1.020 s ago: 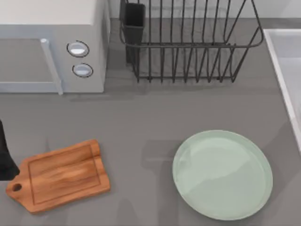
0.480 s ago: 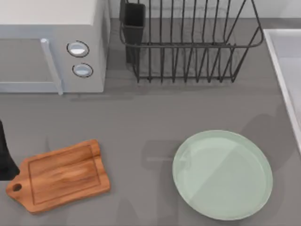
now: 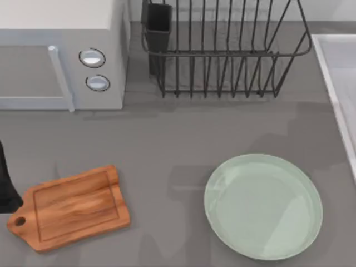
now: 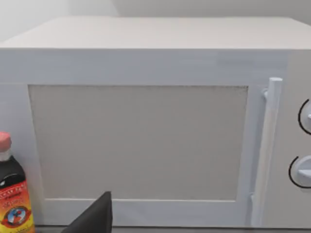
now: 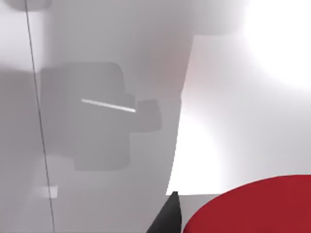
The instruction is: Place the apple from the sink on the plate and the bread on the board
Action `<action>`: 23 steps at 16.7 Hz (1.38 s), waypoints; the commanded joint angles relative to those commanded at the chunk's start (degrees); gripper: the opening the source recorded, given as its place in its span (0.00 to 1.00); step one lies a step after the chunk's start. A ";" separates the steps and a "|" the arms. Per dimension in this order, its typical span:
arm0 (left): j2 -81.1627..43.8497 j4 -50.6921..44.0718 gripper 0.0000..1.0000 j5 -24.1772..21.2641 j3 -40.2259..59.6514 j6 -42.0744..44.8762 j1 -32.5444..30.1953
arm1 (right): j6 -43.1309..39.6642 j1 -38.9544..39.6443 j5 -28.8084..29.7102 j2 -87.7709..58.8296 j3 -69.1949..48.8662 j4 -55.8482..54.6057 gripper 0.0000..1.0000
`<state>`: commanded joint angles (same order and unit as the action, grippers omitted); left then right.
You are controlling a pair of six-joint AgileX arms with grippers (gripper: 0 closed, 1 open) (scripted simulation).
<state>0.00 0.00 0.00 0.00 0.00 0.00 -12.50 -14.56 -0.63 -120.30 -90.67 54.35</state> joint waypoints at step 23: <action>0.00 0.00 1.00 0.00 0.00 0.00 0.00 | 49.01 50.29 0.65 17.55 8.15 15.42 0.08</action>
<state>0.00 0.00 0.00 0.00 0.00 0.00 36.51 35.74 0.02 -102.75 -82.52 69.77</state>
